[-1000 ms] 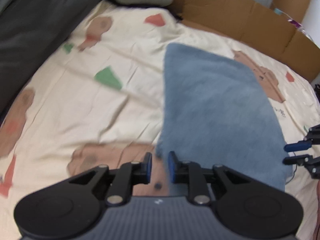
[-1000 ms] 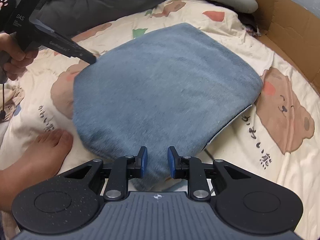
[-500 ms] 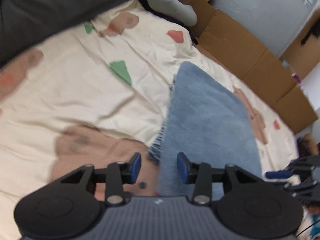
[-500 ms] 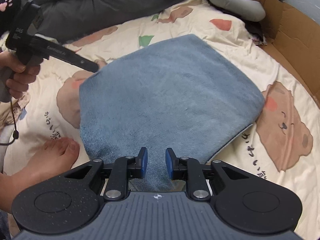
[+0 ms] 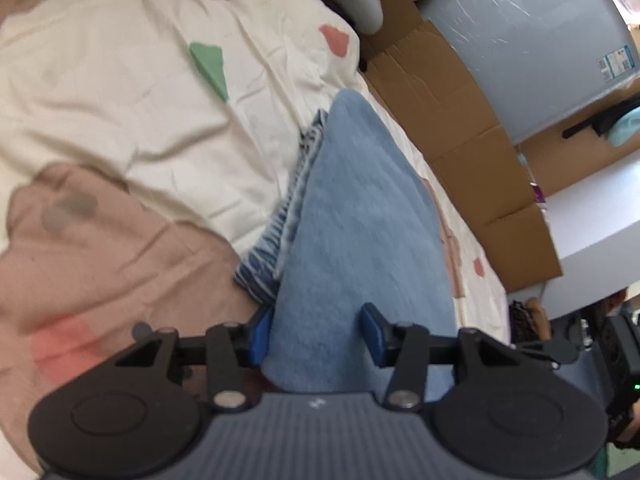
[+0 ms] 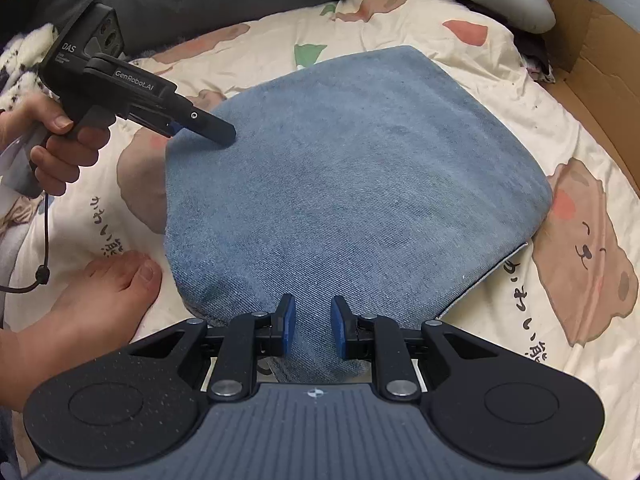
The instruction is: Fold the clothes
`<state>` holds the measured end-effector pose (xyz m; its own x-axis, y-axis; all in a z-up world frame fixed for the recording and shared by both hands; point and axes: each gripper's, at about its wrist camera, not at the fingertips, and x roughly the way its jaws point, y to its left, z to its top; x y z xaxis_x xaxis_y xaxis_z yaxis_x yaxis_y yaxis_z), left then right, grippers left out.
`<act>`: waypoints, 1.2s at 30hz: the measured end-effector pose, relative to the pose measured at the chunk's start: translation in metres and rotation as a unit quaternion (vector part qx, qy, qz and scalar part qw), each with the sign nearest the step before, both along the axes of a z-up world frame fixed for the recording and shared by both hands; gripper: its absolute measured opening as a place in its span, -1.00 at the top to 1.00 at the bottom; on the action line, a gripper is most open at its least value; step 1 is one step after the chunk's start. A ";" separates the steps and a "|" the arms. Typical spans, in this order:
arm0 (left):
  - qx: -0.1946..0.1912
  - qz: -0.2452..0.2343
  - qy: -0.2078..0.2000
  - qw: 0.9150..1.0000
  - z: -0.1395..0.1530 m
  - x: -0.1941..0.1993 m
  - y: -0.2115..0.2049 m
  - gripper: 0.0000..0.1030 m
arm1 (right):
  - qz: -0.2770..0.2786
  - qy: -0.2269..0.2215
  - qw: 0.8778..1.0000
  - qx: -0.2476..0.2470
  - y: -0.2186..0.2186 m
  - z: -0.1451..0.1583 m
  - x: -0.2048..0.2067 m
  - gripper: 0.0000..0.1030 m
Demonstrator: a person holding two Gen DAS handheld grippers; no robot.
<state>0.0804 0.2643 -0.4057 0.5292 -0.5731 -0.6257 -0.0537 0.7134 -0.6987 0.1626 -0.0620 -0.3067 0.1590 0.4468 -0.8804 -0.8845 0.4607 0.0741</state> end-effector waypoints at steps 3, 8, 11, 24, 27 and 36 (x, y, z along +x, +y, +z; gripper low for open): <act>-0.031 0.003 0.012 0.999 -0.008 -0.007 0.004 0.04 | 0.005 0.001 1.000 -0.002 0.002 0.000 0.000 0.54; -0.081 0.040 0.031 0.995 -0.014 -0.019 0.017 0.05 | 0.001 0.012 1.000 0.003 0.002 0.001 0.002 0.54; -0.095 0.060 0.032 0.993 -0.012 -0.024 0.025 0.15 | 0.005 0.012 1.000 0.011 0.004 0.004 0.001 0.54; -0.022 0.075 0.020 0.997 0.012 -0.023 0.027 0.66 | 0.050 0.019 0.998 0.009 0.029 -0.007 -0.018 0.55; -0.008 0.066 0.024 0.997 0.011 -0.021 0.026 0.65 | 0.053 0.016 0.998 0.002 0.033 -0.018 -0.023 0.57; 0.020 0.071 0.023 0.997 0.003 -0.020 0.021 0.61 | 0.068 0.007 0.998 0.013 0.043 -0.027 -0.031 0.58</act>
<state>0.0607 0.2858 -0.4027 0.5728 -0.4693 -0.6720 -0.1873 0.7233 -0.6647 0.1319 -0.0194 -0.3336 0.0827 0.4861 -0.8700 -0.9377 0.3336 0.0973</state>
